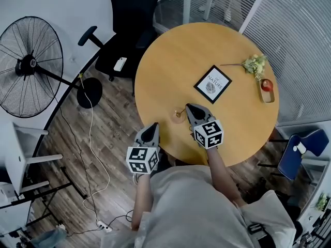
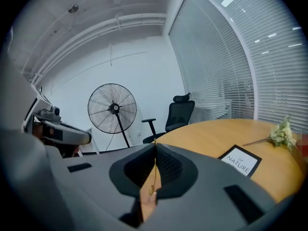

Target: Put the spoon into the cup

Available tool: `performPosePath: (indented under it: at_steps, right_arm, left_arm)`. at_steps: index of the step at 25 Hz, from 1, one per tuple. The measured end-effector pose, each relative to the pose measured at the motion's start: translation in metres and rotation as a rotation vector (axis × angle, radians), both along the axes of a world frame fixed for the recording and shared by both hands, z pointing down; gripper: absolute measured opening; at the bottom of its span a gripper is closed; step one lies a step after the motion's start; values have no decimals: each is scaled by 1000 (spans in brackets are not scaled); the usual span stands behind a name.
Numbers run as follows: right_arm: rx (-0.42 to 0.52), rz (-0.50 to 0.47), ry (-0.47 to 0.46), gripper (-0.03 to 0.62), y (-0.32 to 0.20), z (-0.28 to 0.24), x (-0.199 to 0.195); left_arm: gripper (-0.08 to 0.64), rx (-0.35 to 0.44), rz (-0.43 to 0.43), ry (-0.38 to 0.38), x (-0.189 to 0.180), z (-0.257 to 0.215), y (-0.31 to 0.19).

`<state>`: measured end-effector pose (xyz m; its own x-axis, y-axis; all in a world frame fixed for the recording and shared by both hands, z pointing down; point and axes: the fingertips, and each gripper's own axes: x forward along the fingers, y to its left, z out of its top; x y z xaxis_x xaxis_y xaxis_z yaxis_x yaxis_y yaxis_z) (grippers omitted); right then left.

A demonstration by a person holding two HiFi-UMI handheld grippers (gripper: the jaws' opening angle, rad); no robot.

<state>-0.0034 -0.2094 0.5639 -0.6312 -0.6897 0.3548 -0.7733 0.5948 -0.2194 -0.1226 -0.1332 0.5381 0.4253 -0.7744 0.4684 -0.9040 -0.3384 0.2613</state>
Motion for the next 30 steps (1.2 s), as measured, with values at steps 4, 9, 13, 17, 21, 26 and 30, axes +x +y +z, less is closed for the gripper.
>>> performPosePath:
  at_steps: [4, 9, 13, 17, 21, 26, 30]
  right_arm:
    - [-11, 14, -7, 1, 1, 7, 1]
    - [-30, 33, -22, 2, 1, 21, 3]
    - [-52, 55, -29, 1, 3, 33, 4]
    - [-75, 78, -60, 2, 2, 44, 4]
    - [-106, 120, -108, 2, 2, 55, 7]
    - [-138, 160, -136, 2, 4, 68, 14]
    - [-145, 155, -120, 2, 5, 74, 15]
  left_arm:
    - [8, 0, 8, 3, 3, -1, 0]
    - [8, -4, 14, 0, 5, 1, 1]
    - [8, -9, 13, -2, 5, 3, 4]
    - [8, -11, 16, -8, 4, 5, 5]
    - [8, -9, 24, -16, 5, 3, 4]
    - [8, -8, 36, -23, 9, 1, 4]
    - [8, -6, 33, -24, 11, 1, 2]
